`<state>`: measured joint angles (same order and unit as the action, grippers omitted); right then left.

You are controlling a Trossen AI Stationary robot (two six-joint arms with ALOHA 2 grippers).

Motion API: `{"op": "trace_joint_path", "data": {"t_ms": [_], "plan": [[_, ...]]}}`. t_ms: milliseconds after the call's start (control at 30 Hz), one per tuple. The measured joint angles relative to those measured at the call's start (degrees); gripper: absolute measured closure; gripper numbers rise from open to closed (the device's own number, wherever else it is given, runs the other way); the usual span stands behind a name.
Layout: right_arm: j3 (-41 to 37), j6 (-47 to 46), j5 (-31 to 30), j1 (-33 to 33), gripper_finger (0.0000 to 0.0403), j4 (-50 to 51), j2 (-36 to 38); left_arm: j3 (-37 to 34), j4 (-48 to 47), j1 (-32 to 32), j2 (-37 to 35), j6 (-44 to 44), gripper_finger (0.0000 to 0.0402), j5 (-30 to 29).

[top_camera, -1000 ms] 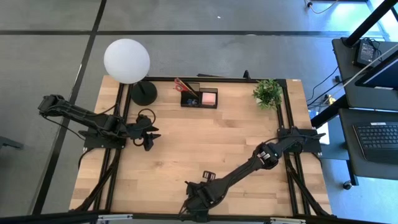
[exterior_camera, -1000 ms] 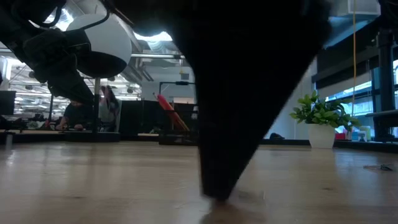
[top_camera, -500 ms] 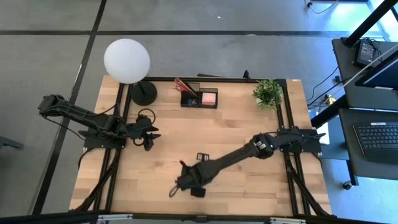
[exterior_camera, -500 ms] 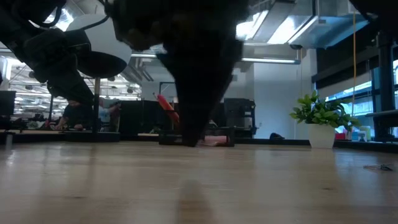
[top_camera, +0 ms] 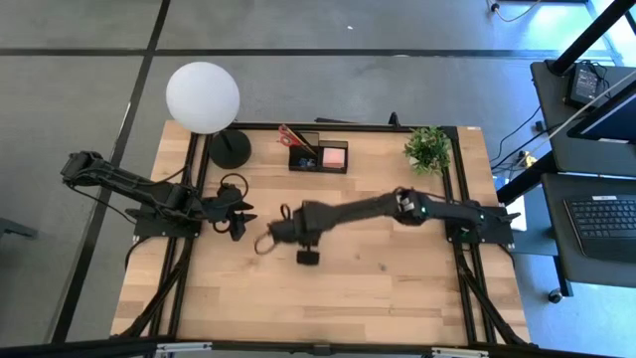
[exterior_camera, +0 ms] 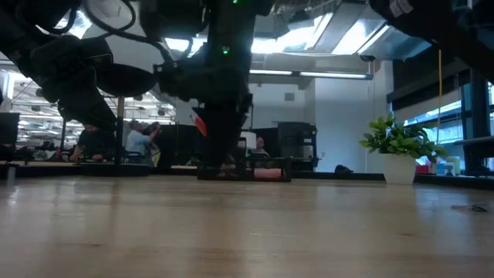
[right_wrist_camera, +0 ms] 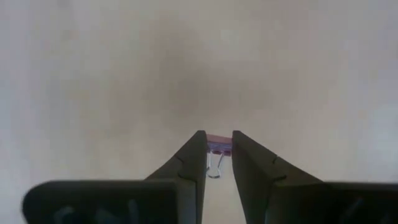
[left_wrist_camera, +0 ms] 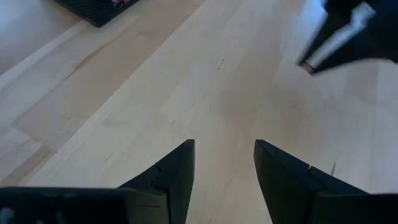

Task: Pick and place office supplies into organizer
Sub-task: Put the pink binder clip into the black desk organizer

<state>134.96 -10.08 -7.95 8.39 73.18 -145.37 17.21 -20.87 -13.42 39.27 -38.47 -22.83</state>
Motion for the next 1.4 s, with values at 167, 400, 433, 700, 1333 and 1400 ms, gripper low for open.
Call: {"op": "trace_joint_path", "data": {"t_ms": [167, 400, 433, 700, 1333, 1400], "plan": [[0.02, 4.51, -0.08, -6.06, 0.0334, -1.39, 3.49, 0.0, -0.13, -0.01, -0.01, -1.3, 0.0242, 0.02], [0.06, 9.4, -0.08, -14.37, 0.0334, -6.04, 6.75, 0.0, -0.15, 0.01, 0.0, -1.32, 0.0242, -0.19], [0.07, 10.2, -0.07, -15.51, 0.0334, -6.69, 6.83, 0.0, -0.1, 0.01, 0.01, -1.36, 0.0242, -0.34], [0.07, 15.08, 0.14, -23.07, 0.0334, -9.47, 6.83, 0.0, -0.01, 0.01, 0.0, -2.91, 0.0242, -1.68], [-7.1, 18.77, 5.21, -28.64, 0.0334, -18.7, 6.26, 0.0, -0.02, 0.01, 0.01, -7.6, 0.0242, -2.99], [-8.71, 19.38, 5.17, -28.64, 0.0334, -20.81, 6.26, 0.0, -0.02, 0.01, 0.0, -7.89, 0.0242, -2.99]]}}
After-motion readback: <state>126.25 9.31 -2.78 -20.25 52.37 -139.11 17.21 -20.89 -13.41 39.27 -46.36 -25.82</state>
